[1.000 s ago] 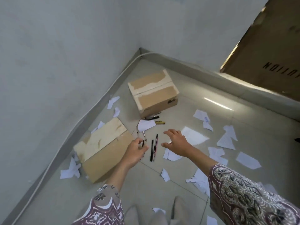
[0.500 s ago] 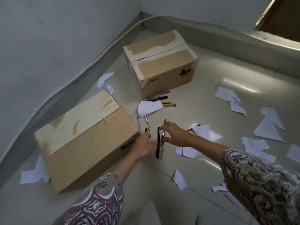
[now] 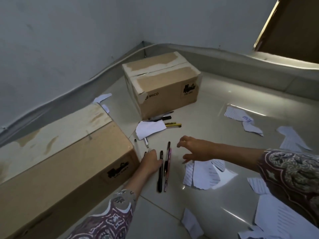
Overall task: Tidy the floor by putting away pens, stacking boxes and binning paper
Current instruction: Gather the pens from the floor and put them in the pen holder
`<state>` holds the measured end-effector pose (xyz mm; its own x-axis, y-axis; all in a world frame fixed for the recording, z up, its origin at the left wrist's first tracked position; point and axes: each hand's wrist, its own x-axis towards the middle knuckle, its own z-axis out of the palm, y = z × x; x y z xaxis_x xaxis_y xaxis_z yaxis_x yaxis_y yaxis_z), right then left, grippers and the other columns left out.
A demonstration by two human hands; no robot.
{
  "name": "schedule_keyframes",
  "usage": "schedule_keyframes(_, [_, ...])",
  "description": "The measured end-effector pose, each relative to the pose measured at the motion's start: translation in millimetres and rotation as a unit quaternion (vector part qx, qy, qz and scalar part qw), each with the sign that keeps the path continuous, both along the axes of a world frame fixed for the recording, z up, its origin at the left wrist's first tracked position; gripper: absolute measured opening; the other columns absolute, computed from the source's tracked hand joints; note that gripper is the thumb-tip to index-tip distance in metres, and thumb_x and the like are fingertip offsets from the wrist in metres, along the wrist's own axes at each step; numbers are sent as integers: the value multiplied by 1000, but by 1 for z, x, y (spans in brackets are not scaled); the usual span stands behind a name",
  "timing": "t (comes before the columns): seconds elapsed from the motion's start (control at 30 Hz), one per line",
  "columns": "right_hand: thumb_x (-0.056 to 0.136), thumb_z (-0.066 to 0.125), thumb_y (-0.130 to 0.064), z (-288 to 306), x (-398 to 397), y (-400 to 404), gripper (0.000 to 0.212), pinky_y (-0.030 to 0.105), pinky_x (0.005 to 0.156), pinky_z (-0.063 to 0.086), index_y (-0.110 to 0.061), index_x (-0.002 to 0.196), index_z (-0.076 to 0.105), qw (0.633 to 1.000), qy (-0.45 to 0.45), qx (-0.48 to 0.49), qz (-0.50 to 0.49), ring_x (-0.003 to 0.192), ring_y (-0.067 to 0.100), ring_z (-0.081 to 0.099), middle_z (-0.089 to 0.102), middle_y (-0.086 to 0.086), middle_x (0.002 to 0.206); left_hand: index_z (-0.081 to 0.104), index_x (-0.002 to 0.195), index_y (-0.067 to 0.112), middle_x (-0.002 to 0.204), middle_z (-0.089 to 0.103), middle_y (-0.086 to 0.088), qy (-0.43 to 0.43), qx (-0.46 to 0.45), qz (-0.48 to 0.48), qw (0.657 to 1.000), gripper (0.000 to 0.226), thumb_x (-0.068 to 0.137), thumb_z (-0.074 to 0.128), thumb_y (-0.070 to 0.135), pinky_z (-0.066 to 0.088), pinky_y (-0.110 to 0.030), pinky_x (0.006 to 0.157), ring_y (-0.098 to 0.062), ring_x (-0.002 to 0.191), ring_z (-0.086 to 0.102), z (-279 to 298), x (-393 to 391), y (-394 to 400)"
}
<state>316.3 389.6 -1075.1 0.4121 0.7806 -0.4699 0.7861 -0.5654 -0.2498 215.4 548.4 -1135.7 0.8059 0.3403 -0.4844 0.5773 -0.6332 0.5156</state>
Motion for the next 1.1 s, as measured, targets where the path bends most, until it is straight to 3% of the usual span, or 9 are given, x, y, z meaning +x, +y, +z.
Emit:
schedule_keyframes(0.07, [93, 53, -27, 5, 1, -1, 50, 36, 101, 42, -11, 138, 36, 1000, -4, 13, -8, 122, 25, 45, 32, 10, 145, 46, 80, 10, 107, 59, -17, 9, 3, -1, 1000, 14, 89, 53, 18, 44, -31, 77, -32, 103, 56, 2, 4, -3])
schedule_keyframes(0.17, [93, 53, -27, 7, 1, -2, 50, 36, 100, 43, -10, 138, 37, 1000, -1, 21, -15, 119, 26, 48, 32, 11, 144, 36, 61, 15, 91, 62, -17, 24, 21, 1, 999, 29, 86, 51, 9, 44, -31, 73, -33, 98, 60, -5, 6, -8])
schedule_keyframes(0.33, [94, 53, -28, 1, 5, -14, 49, 33, 97, 43, -12, 137, 37, 1000, 4, 9, -17, 117, 26, 50, 31, 9, 145, 54, 95, 1, 107, 61, -19, 21, 39, 16, 999, 20, 89, 52, 19, 45, -32, 75, -33, 99, 59, -14, 5, -17])
schedule_keyframes(0.43, [94, 52, -27, 1, 11, -20, 48, 34, 97, 44, -12, 137, 38, 1000, 2, 7, -24, 116, 27, 50, 32, 10, 144, 48, 89, 8, 107, 60, -15, 3, 71, 22, 997, 8, 90, 48, 16, 42, -33, 70, -32, 96, 59, -12, 11, -18])
schedule_keyframes(0.57, [94, 52, -27, -3, 17, -26, 48, 36, 98, 44, -11, 137, 38, 1000, -1, -1, -26, 117, 27, 50, 32, 10, 144, 45, 110, 4, 117, 54, -16, 3, 106, 2, 994, 22, 90, 51, 12, 44, -35, 76, -33, 107, 55, -15, 16, -18])
schedule_keyframes(0.7, [94, 52, -29, -9, 18, -29, 47, 35, 97, 45, -12, 136, 40, 1000, 4, -6, -21, 115, 26, 51, 33, 10, 143, 47, 109, 0, 115, 56, -18, -1, 123, 4, 992, 19, 91, 46, 6, 44, -35, 75, -32, 103, 57, -19, 20, -17])
schedule_keyframes(0.9, [94, 51, -29, -15, 20, -29, 45, 36, 97, 45, -12, 135, 41, 1000, 7, -13, -11, 114, 27, 51, 33, 10, 143, 43, 111, -1, 107, 59, -22, -88, 129, 32, 987, 19, 94, 39, 8, 47, -43, 78, -36, 95, 58, -16, 31, -20])
schedule_keyframes(1.0, [94, 51, -28, -17, 23, -29, 44, 37, 97, 45, -12, 134, 41, 1000, 4, -16, -13, 114, 27, 51, 33, 10, 142, 31, 123, 1, 104, 62, -24, -86, 136, 4, 987, 28, 96, 34, 7, 47, -46, 76, -38, 92, 60, -18, 35, -25])
schedule_keyframes(1.1, [95, 51, -28, -19, 25, -29, 43, 36, 95, 44, -12, 134, 42, 1000, 2, -12, -17, 114, 27, 51, 32, 10, 142, 36, 121, 0, 113, 60, -23, -76, 148, -25, 986, 29, 98, 37, 18, 45, -43, 81, -37, 102, 58, -22, 38, -29])
